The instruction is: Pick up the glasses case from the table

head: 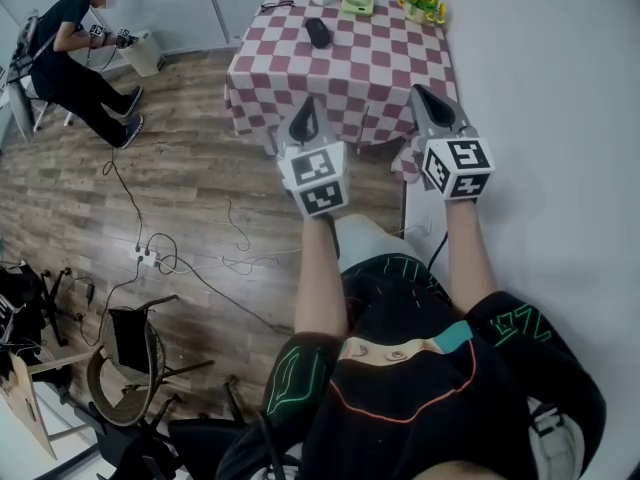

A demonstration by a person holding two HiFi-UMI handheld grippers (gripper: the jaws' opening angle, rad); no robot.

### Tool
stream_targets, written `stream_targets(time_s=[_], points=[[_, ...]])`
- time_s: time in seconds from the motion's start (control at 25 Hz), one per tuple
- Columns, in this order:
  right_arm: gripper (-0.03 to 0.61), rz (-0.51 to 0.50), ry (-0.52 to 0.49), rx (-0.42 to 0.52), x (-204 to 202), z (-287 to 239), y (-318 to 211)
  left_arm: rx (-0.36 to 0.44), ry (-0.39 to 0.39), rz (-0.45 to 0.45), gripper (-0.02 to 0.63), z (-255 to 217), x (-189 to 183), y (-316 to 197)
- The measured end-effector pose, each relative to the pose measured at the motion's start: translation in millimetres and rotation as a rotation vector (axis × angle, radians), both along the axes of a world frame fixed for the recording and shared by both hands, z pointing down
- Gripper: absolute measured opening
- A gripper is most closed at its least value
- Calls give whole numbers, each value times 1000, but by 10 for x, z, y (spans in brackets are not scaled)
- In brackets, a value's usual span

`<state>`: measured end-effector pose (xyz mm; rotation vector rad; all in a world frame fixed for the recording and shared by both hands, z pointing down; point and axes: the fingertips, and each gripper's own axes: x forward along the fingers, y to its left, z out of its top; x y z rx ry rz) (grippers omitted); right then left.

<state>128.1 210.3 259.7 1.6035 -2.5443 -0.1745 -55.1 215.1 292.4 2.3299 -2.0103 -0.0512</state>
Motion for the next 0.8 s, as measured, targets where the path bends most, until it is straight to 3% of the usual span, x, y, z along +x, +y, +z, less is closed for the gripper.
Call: stream_targets(time_s=[0.36, 0.56, 0.8], points=[[3, -6, -61, -12, -62, 169, -650, -14, -74, -18, 9, 89, -126, -560], [3, -18, -82, -37, -71, 251, -1126, -50, -78, -43, 9, 206, -204, -975], [3, 17, -125, -131, 120, 594, -1813, -163, -90, -35, 9, 666, -116, -1517]])
